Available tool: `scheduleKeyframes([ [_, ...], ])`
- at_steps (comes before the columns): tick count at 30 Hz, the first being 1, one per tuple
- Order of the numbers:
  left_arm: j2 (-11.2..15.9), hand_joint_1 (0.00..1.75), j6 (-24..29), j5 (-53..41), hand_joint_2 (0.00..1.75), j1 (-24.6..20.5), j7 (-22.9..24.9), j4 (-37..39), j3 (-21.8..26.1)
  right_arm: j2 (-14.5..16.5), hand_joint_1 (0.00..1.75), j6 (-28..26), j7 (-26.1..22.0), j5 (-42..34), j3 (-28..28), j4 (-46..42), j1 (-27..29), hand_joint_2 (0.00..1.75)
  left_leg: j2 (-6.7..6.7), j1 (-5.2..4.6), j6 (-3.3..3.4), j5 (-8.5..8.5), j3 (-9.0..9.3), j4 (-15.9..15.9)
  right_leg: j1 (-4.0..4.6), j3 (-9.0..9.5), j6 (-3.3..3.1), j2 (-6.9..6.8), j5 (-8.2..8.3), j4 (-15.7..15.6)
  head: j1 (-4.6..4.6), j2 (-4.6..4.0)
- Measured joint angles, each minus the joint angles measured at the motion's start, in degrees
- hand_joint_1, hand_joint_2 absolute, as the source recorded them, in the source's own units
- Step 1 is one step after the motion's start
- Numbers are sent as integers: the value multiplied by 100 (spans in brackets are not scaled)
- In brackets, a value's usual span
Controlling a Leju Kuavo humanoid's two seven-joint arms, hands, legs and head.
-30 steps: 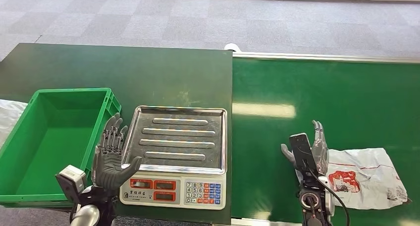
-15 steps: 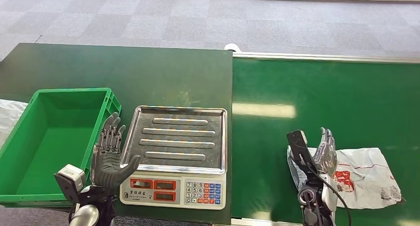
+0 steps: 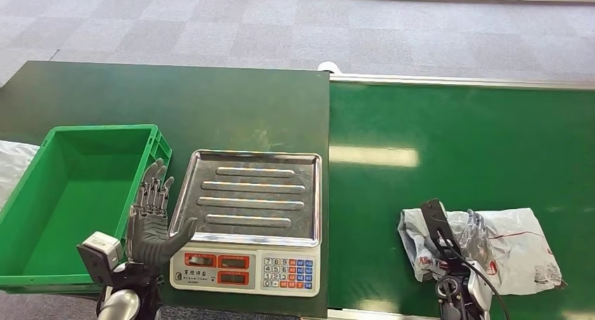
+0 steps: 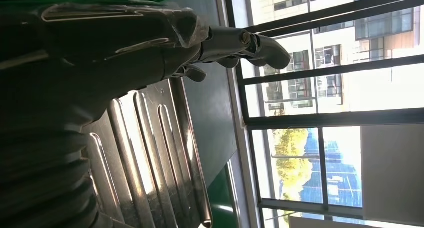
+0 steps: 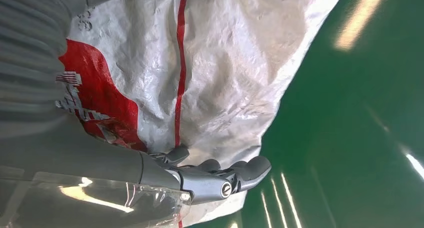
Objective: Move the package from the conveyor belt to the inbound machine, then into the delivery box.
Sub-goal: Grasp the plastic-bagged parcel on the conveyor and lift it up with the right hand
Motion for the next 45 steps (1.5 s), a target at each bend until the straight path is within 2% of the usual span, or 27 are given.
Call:
scheduleKeyframes([
  [24,-61,0,-90,86,175,-36,57,15,118,-74,0,-54,-249,-187,-453,670,-315,175,-1,-1,0,0,9,1,-1,9,0,-3,0,-1,-1,0],
  [42,-107,0,67,-137,175,-117,79,61,158,-51,0,152,-98,-214,-551,806,-443,175,-1,-1,1,1,21,1,-1,21,1,-3,0,-1,-1,0],
  [43,-107,0,67,-138,175,-117,79,61,158,-50,1,153,-98,-214,-551,810,-444,175,-1,-1,1,1,21,1,-1,21,1,-4,0,-1,-1,0],
  [44,-107,0,67,-139,175,-117,79,61,158,-49,17,158,-98,-214,-551,812,-444,175,-1,-1,1,1,22,1,-1,22,1,-4,0,-1,-1,0],
  [45,-108,0,69,-141,175,-117,79,61,158,-49,47,168,-97,-214,-551,813,-445,175,-1,-1,1,1,22,1,-1,22,1,-4,0,-1,-1,0],
])
